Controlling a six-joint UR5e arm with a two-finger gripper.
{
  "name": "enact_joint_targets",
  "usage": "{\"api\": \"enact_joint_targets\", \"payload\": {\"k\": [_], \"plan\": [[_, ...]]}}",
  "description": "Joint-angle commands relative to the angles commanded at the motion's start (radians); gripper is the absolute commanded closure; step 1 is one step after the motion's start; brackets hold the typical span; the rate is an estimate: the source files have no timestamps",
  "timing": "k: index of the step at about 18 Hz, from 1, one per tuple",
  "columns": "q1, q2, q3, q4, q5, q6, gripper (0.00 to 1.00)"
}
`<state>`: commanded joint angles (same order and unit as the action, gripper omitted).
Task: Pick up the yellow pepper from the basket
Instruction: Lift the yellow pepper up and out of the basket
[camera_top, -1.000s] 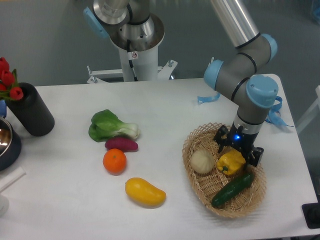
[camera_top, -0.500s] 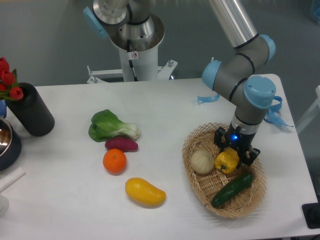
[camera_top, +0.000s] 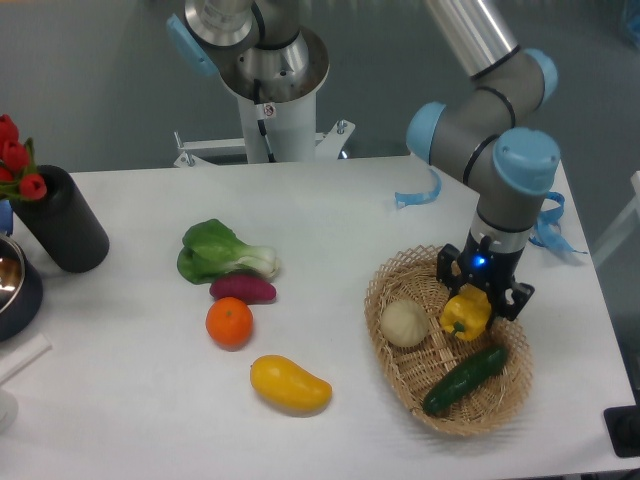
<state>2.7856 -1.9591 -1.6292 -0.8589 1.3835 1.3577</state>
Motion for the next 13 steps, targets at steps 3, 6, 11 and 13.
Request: {"api": "enact_joint_targets", "payload": {"k": [3, 6, 11, 13], "plan": [[0.037, 0.048, 0.009, -0.034, -0.003, -0.006, 0.82], [0.09, 0.101, 0.017, -0.078, -0.05, 0.004, 0.82], [0.163, 0.169, 0.006, -0.196, -0.066, 0.171, 0.82], [0.175, 0.177, 0.005, -0.216, -0.066, 0.202, 0.82]]}}
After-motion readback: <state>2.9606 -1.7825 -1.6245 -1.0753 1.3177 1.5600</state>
